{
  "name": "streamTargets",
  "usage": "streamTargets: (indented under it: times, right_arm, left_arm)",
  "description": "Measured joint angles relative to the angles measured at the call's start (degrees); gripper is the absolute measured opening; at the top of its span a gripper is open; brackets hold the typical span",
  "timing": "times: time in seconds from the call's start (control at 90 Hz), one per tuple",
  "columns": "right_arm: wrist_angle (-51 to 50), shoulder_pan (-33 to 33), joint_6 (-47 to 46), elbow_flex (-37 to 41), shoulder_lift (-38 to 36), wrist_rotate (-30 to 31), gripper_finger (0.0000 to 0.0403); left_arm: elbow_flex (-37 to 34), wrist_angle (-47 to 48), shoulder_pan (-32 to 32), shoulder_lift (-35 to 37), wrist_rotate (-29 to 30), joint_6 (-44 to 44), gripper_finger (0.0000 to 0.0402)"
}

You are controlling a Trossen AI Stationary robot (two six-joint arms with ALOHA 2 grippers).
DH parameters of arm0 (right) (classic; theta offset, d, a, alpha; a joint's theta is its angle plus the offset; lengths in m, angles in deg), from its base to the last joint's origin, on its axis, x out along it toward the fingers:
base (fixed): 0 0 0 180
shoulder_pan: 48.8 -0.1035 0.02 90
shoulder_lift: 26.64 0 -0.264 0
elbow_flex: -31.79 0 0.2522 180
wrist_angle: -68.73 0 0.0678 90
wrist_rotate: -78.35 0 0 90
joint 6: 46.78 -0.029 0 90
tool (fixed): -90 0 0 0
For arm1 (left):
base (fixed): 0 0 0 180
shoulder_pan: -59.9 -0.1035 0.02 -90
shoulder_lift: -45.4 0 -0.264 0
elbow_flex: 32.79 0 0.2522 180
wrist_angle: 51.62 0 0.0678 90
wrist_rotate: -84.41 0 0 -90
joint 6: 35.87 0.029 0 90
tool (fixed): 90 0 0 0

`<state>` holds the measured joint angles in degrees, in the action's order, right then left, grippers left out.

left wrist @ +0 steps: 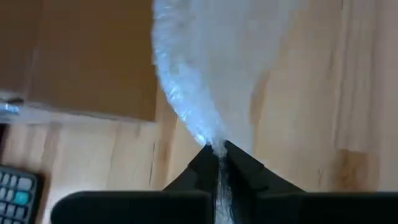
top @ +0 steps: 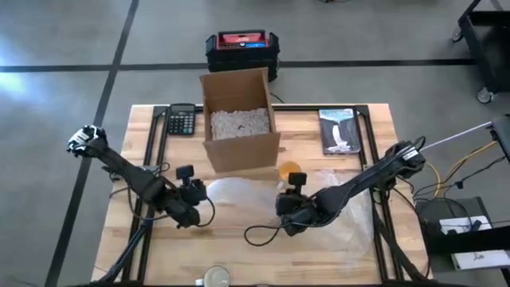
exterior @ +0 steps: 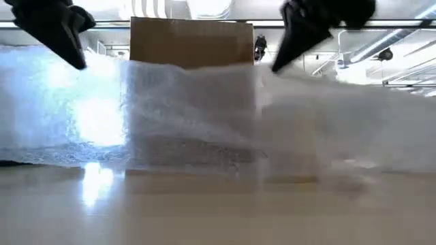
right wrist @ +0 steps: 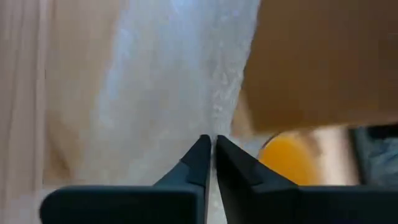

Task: Wrap mug
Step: Prepare the transparent bubble wrap

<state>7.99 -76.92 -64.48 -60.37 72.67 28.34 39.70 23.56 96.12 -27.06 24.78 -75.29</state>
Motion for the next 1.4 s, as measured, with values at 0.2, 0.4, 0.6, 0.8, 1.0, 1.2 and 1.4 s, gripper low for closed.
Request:
streamTargets:
  times: [0.2,0.4,0.6,0.8,1.0,1.2,1.4]
  right_arm:
    - [5.05,-2.56,-1.91,2.78,1.74,-6.27,0.0001]
    - [12.09,-2.49,-5.19,5.64,8.83,-14.94,0.001]
    - [12.14,-2.42,-4.84,4.88,13.41,-23.16,0.006]
    - [10.69,-1.95,-4.1,3.01,10.9,-24.3,0.0141]
    - [8.24,-1.25,-3.42,0.88,4.78,-23.97,0.0197]
    - [9.03,-1.1,-4.01,0.77,1.33,-23.52,0.0221]
    - [12.08,-1.12,-2.05,0.82,1.61,-25.97,0.022]
  left_arm:
    - [-9.08,-5.41,6.7,-0.01,-2.88,-8.7,0.0]
    - [-22.75,-24.58,7.75,-0.03,-9.87,-9.72,0.0004]
    - [-28.44,-32.31,7.42,0.05,-17.93,-14.14,0.0066]
    - [-21.91,-27.64,5.15,4.12,-24.0,-11.96,0.0171]
    - [-12.77,-18.14,4.75,9.11,-9.36,-7.64,0.023]
    - [-15.75,-19.51,3.54,9.35,-3.74,-4.76,0.0227]
    - [-24.75,-31.57,2.66,5.65,-4.92,-5.14,0.0191]
